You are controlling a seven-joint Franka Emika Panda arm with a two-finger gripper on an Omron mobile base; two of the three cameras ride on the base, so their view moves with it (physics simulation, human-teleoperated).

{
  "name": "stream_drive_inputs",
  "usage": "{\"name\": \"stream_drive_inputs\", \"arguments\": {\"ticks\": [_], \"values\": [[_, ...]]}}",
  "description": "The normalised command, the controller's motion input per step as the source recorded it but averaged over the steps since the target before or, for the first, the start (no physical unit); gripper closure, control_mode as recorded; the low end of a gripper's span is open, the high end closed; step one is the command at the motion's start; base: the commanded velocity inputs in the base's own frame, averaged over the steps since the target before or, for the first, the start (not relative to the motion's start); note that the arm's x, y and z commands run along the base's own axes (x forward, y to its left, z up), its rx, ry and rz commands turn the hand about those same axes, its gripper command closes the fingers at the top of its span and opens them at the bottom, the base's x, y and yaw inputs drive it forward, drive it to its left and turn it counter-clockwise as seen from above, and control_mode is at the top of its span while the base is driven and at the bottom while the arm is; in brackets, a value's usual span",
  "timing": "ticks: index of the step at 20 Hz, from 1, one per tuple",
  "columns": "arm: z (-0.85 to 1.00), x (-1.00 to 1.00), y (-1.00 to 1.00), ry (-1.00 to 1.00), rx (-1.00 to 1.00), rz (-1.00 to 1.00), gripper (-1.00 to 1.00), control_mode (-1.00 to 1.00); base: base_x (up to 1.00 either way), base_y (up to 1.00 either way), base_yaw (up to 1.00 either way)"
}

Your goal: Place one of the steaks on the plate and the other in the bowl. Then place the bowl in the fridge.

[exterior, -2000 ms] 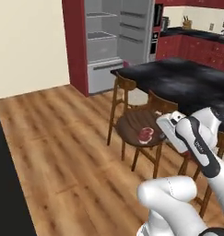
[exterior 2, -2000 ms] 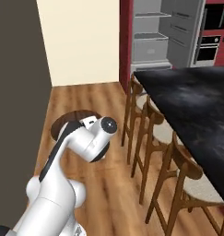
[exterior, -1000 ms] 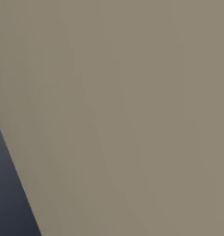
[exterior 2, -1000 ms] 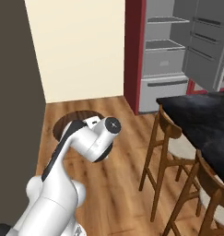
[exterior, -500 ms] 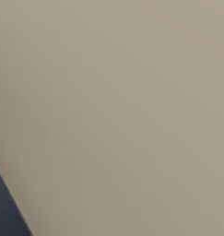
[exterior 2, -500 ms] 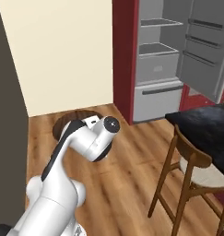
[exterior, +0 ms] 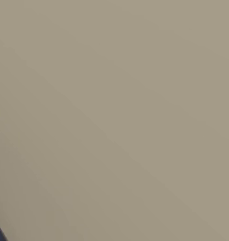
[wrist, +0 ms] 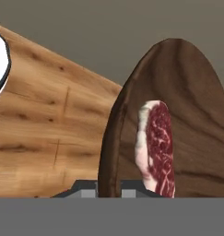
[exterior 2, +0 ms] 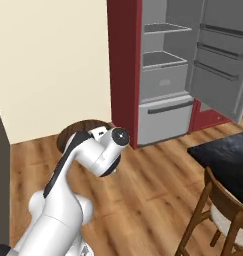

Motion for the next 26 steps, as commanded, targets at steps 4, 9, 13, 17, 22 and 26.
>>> {"name": "stream_drive_inputs", "arguments": {"ticks": [4,9,13,17,22,26], "values": [[0.0,0.0,0.0,0.0,0.0,0.0,1.0,1.0,1.0,0.13,-0.3],[0.0,0.0,0.0,0.0,0.0,0.0,1.0,1.0,1.0,0.66,-0.4],[0.0,0.0,0.0,0.0,0.0,0.0,1.0,1.0,1.0,0.59,-0.45],[0.0,0.0,0.0,0.0,0.0,0.0,1.0,1.0,1.0,0.55,-0.42],[0.0,0.0,0.0,0.0,0.0,0.0,1.0,1.0,1.0,0.18,-0.3],[0.0,0.0,0.0,0.0,0.0,0.0,1.0,1.0,0.95,-0.49,0.0]]}}
